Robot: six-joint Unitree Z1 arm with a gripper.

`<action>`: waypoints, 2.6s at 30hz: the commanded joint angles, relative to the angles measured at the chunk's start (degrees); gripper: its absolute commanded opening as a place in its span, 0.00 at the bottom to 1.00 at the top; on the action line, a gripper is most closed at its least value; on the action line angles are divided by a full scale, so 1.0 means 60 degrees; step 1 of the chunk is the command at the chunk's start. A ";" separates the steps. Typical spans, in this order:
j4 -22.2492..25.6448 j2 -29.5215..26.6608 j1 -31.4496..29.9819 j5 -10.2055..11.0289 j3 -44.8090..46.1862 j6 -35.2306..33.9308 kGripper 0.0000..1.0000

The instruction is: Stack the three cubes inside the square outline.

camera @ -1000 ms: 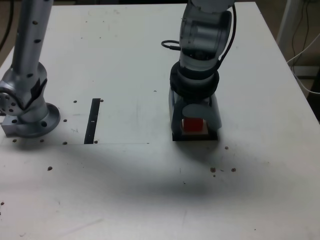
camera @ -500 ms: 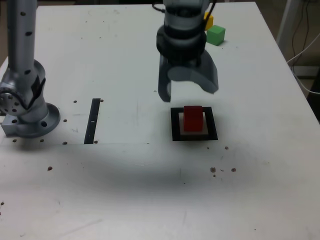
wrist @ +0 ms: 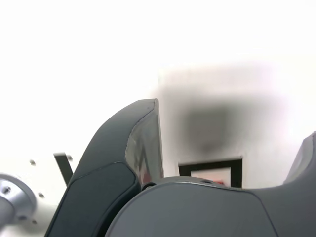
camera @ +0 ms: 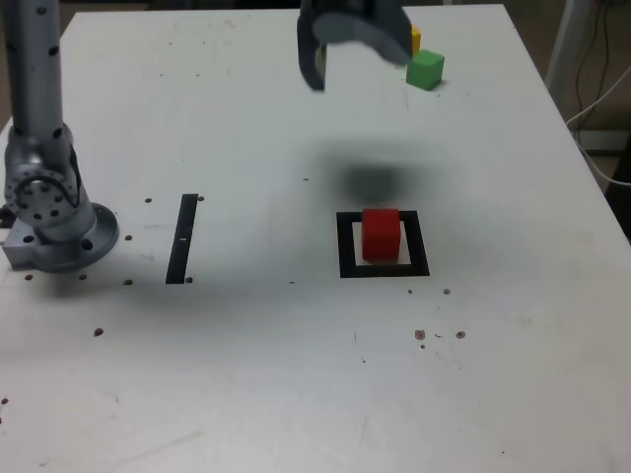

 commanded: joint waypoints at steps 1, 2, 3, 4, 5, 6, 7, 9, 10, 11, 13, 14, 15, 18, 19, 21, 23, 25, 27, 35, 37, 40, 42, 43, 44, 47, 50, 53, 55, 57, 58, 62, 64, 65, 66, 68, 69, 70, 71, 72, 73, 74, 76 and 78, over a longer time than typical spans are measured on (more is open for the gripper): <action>0.0236 0.0350 0.0440 -0.0024 -0.0461 0.0905 0.99; 0.0339 0.0482 0.0660 -0.0020 -0.0698 0.1183 0.99; 0.0434 0.0616 0.0875 -0.0011 -0.0943 0.1443 0.99; 0.0523 0.0750 0.1088 0.0003 -0.1199 0.1691 0.99; 0.0612 0.0884 0.1302 0.0019 -0.1461 0.1908 0.99; 0.0702 0.1019 0.1510 0.0035 -0.1730 0.2089 0.99; 0.0790 0.1155 0.1704 0.0048 -0.2006 0.2235 0.99; 0.0979 0.1445 0.2040 0.0070 -0.2598 0.2437 0.99; 0.1080 0.1601 0.2175 0.0079 -0.2920 0.2507 0.99; 0.1184 0.1766 0.2289 0.0084 -0.3260 0.2560 0.99; 0.1443 0.2186 0.2502 0.0085 -0.4100 0.2660 0.99; 0.1555 0.2378 0.2578 0.0086 -0.4470 0.2694 0.99; 0.1659 0.2580 0.2649 0.0088 -0.4845 0.2720 0.99; 0.2002 0.3268 0.2848 0.0097 -0.6058 0.2789 0.98; 0.2132 0.3528 0.2908 0.0101 -0.6504 0.2824 0.98; 0.2431 0.4070 0.3036 0.0106 -0.7429 0.2920 0.97; 0.2717 0.4574 0.3183 0.0106 -0.8272 0.3033 0.97; 0.2894 0.4967 0.3337 0.0117 -0.8891 0.3129 0.97; 0.2960 0.5255 0.3473 0.0144 -0.9298 0.3192 0.97; 0.2892 0.5872 0.3634 0.0103 -1.0212 0.3135 0.97; 0.2886 0.6009 0.3669 0.0004 -1.0457 0.3074 0.97; 0.2896 0.6284 0.3730 -0.0128 -1.0891 0.3035 0.97; 0.2906 0.6479 0.3754 -0.0165 -1.1116 0.3032 0.97; 0.2912 0.6574 0.3760 -0.0169 -1.1192 0.3024 0.97; 0.2917 0.6673 0.3763 -0.0170 -1.1253 0.3007 0.97; 0.2942 0.7004 0.3783 -0.0179 -1.1415 0.2851 0.96; 0.2969 0.7317 0.3834 -0.0261 -1.1586 0.2510 0.95; 0.2967 0.7540 0.3879 -0.0346 -1.1761 0.2168 0.95; 0.2941 0.7665 0.3878 -0.0371 -1.1853 0.2039 0.94; 0.2905 0.7810 0.3853 -0.0369 -1.1902 0.1947 0.94; 0.2885 0.7869 0.3839 -0.0369 -1.1905 0.1918 0.94; 0.2774 0.8077 0.3777 -0.0360 -1.1899 0.1807 0.94; 0.2695 0.8163 0.3753 -0.0355 -1.1895 0.1741 0.94; 0.2646 0.8201 0.3740 -0.0347 -1.1891 0.1709 0.94; 0.2591 0.8235 0.3725 -0.0336 -1.1884 0.1676 0.94; 0.2485 0.8290 0.3695 -0.0303 -1.1877 0.1618 0.93; 0.2435 0.8310 0.3682 -0.0280 -1.1875 0.1594 0.93; 0.2388 0.8326 0.3670 -0.0253 -1.1873 0.1574 0.93; 0.2350 0.8340 0.3658 -0.0229 -1.1873 0.1558 0.92; 0.2323 0.8353 0.3647 -0.0207 -1.1876 0.1543 0.92; 0.2305 0.8365 0.3635 -0.0181 -1.1879 0.1525 0.91; 0.2293 0.8374 0.3620 -0.0154 -1.1877 0.1504 0.90; 0.2278 0.8397 0.3578 -0.0107 -1.1869 0.1455 0.87; 0.2279 0.8411 0.3541 -0.0078 -1.1862 0.1411 0.85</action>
